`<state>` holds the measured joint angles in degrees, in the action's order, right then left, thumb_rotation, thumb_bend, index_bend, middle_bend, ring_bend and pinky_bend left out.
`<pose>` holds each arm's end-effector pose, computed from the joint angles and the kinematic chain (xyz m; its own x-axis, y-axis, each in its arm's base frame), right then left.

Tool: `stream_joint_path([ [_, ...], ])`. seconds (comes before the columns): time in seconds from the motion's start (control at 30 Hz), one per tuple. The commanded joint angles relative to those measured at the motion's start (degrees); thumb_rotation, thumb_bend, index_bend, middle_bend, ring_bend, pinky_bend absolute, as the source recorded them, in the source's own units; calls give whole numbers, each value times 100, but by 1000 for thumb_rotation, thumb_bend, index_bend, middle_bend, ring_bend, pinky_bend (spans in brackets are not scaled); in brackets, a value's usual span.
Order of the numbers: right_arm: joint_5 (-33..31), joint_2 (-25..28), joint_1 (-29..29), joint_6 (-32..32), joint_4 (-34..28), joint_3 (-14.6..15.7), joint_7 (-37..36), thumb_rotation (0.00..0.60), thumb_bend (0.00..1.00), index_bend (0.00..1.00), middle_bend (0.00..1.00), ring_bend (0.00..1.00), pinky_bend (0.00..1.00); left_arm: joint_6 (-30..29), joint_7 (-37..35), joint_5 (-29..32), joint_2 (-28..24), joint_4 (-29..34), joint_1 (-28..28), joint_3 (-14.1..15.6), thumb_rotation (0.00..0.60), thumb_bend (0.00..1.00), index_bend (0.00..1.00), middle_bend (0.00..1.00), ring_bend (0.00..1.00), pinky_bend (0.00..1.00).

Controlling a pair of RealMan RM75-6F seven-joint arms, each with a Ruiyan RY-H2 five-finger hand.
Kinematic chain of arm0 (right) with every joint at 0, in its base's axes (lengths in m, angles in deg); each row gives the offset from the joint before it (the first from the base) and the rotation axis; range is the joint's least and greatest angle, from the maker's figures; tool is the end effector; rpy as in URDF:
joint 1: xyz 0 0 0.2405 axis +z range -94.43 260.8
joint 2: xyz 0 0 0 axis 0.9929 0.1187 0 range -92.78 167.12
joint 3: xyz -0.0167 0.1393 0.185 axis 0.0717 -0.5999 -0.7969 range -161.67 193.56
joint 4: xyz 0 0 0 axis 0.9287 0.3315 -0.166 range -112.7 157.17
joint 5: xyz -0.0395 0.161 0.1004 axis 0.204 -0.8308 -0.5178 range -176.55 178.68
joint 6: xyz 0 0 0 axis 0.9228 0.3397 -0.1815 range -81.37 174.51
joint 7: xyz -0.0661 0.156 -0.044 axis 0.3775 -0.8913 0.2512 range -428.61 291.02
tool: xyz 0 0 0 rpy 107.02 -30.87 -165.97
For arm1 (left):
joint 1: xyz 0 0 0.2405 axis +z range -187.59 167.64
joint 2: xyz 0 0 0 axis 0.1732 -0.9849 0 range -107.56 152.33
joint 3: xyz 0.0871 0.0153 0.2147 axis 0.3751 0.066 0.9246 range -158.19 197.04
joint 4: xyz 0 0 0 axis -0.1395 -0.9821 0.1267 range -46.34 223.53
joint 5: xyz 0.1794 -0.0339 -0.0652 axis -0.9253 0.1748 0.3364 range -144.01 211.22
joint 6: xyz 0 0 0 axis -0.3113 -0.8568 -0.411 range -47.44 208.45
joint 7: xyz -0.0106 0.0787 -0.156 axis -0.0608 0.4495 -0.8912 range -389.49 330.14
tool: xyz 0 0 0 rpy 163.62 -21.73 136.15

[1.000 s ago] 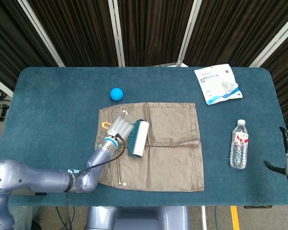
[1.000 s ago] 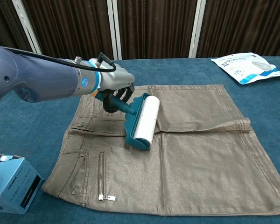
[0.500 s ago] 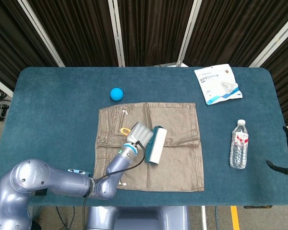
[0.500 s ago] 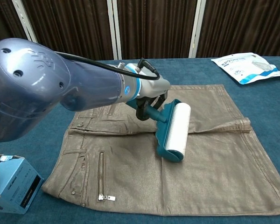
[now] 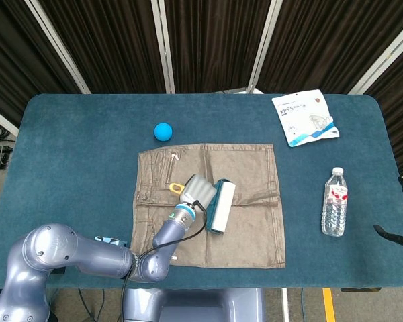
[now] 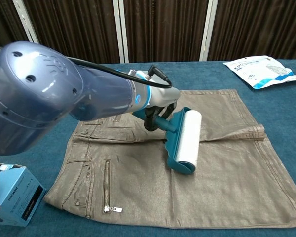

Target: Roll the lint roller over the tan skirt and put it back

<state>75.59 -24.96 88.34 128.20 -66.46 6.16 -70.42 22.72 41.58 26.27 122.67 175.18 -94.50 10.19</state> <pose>-0.3183 -0.2311 0.2079 0.4231 0.0759 0.9029 -0.8956 0.1859 0.4041 0.0304 0.3456 -0.0971 0.8902 0.1939 0.4123 0.4423 -0.5849 -0.6799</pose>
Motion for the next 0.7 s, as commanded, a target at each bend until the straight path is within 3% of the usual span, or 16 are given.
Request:
stream_joint_path([
  [0.03, 4, -1, 2, -5, -2, 4, 4, 600, 0, 0, 0, 0, 0, -71, 40, 65, -159, 92, 45, 99, 600, 797, 679, 490, 432, 513],
  [0.23, -5, -7, 4, -16, -15, 13, 46, 600, 0, 0, 0, 0, 0, -37, -70, 92, -489, 223, 243, 301, 600, 797, 679, 490, 432, 513],
  [0.37, -3, -20, 3, 8, -45, 17, 123, 600, 0, 0, 0, 0, 0, 147, -293, -20, -927, 298, 639, 780, 600, 799, 679, 490, 432, 513],
  [0.7, 45, -47, 19, 13, -104, 52, 265, 600, 0, 0, 0, 0, 0, 398, -707, -333, -1491, 187, 1108, 1263, 600, 797, 679, 489, 431, 513],
])
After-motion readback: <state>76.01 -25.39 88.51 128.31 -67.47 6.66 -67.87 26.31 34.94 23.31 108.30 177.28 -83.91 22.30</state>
